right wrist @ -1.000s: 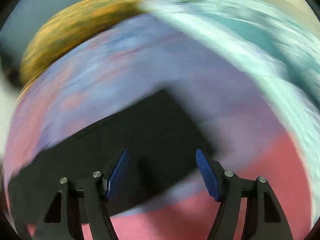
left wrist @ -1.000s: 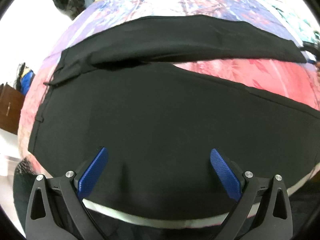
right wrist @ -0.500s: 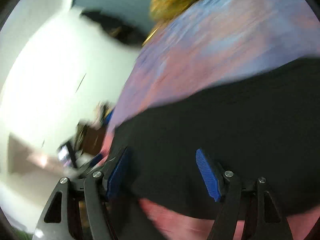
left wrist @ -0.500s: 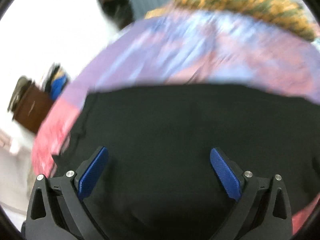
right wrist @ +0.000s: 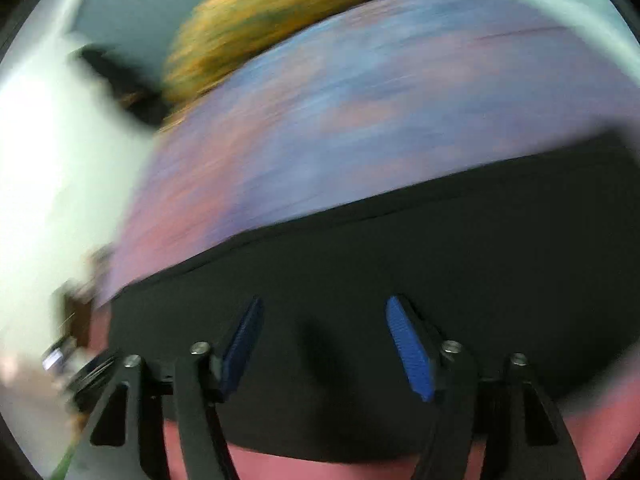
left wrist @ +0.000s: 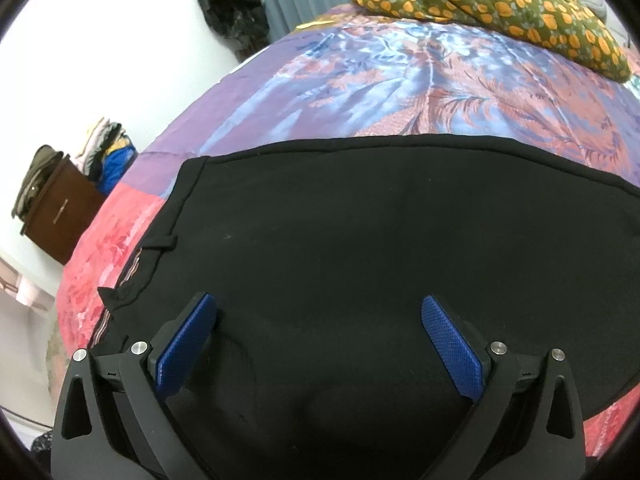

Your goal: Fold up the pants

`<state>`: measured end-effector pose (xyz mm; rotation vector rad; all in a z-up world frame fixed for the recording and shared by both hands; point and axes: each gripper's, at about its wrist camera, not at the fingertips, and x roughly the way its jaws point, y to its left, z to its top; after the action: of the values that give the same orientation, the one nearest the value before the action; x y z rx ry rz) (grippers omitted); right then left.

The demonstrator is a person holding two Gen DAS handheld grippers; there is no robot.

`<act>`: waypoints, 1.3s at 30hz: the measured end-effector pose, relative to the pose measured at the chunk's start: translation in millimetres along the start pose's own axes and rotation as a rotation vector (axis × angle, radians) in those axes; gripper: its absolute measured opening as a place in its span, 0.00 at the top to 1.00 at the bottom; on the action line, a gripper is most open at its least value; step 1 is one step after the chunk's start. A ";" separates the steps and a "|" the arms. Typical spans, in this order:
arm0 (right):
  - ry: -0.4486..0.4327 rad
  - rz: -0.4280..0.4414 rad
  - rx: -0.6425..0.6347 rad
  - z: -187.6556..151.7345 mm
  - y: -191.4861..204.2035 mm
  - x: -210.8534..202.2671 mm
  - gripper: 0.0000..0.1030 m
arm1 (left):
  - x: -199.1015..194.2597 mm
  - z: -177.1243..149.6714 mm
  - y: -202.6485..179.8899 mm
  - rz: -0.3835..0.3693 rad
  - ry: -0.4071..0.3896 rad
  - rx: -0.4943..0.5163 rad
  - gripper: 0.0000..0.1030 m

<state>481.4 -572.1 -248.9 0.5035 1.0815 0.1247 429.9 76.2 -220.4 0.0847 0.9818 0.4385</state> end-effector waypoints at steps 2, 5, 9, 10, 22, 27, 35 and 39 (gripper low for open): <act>-0.056 -0.068 0.103 7.0 -51.8 -29.8 0.39 | -2.4 0.4 1.3 -0.002 0.011 0.000 0.01; -0.186 -0.299 0.234 7.2 -112.0 -94.9 0.32 | -13.9 -3.4 6.3 -0.008 0.019 -0.013 0.01; -0.249 -0.331 0.227 -26.0 -100.6 -149.8 0.30 | -44.7 -16.5 10.0 -0.045 0.005 -0.032 0.01; -0.245 -0.296 0.199 -38.1 -87.9 -155.2 0.30 | -60.1 -24.5 8.3 -0.087 0.000 -0.038 0.01; 0.040 0.081 0.058 -277.9 33.2 -150.3 0.36 | -123.9 -151.4 -47.1 -0.286 0.067 0.259 0.00; -0.146 -0.168 0.360 -284.2 -47.0 -204.4 0.26 | -88.0 -133.0 40.9 -0.034 0.076 0.106 0.00; -0.083 -0.150 0.251 -291.4 24.6 -169.4 0.23 | -57.7 -129.5 148.5 0.047 0.175 -0.173 0.01; -0.056 -0.150 0.061 -316.4 110.9 -126.1 0.10 | -67.0 -113.8 141.8 -0.051 0.143 -0.182 0.01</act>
<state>162.7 -412.2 -213.4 0.4762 1.0665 -0.0537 259.4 164.4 -194.0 -0.1372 1.0774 0.4904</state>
